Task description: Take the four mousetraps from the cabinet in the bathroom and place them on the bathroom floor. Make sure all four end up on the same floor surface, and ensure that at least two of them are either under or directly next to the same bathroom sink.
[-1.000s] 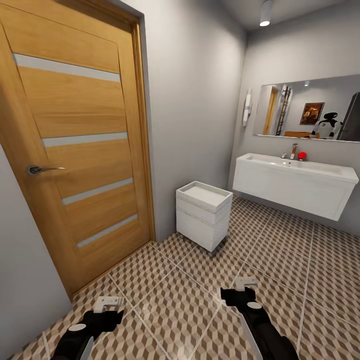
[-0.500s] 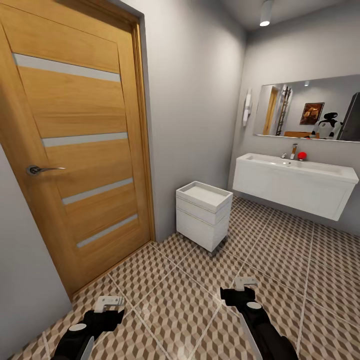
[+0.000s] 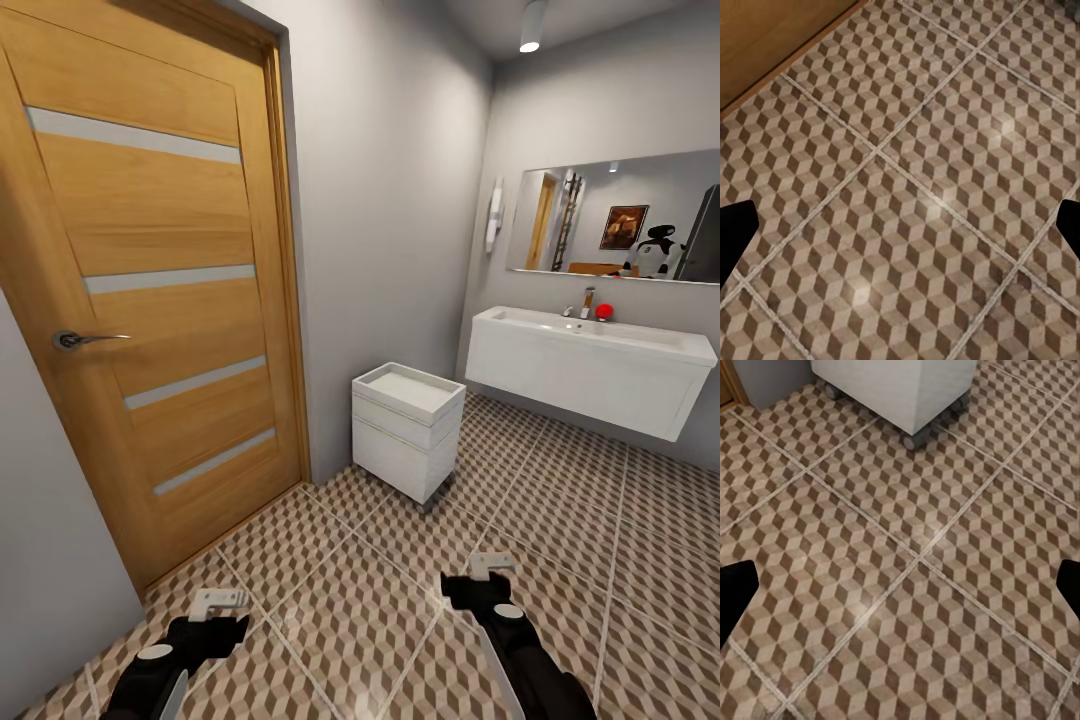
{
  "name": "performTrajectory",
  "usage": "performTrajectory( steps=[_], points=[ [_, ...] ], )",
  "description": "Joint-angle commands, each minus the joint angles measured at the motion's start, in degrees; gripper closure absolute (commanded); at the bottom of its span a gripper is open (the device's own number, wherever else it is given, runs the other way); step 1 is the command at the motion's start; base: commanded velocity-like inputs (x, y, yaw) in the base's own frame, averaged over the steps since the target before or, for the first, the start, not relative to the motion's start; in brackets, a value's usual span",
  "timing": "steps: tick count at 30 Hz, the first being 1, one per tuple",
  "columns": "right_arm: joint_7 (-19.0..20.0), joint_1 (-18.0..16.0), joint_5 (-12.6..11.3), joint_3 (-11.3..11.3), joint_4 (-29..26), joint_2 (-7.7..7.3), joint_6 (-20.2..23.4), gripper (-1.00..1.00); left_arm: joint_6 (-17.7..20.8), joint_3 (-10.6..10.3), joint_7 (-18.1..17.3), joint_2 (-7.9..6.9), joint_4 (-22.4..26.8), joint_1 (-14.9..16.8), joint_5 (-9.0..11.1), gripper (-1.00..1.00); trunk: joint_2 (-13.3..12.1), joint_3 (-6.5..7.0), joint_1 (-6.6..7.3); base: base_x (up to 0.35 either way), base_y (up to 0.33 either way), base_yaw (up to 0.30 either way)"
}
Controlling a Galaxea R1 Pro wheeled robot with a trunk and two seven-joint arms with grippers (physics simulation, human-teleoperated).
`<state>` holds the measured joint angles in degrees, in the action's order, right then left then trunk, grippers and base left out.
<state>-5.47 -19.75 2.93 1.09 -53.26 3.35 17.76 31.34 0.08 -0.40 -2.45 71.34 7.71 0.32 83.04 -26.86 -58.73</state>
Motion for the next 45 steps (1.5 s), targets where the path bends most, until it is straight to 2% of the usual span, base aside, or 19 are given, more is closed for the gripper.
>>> performTrajectory(
  steps=[1, 45],
  points=[
    [-0.3, 0.0, 0.3, 0.1, -0.1, -0.01, 0.2, -1.0, 0.3, 0.0, 0.0, -0.01, 0.1, 0.0, 0.0, -1.0, 0.0, -0.06, 0.0, 0.0, 0.0, 0.023],
    [-0.5, 0.0, 0.3, 0.1, -0.1, 0.12, -1.0, -1.0, 0.3, -0.3, 0.0, 0.08, 0.1, 0.0, 0.0, -1.0, 0.0, -0.06, 0.0, 0.0, 0.0, 0.243]
  ],
)
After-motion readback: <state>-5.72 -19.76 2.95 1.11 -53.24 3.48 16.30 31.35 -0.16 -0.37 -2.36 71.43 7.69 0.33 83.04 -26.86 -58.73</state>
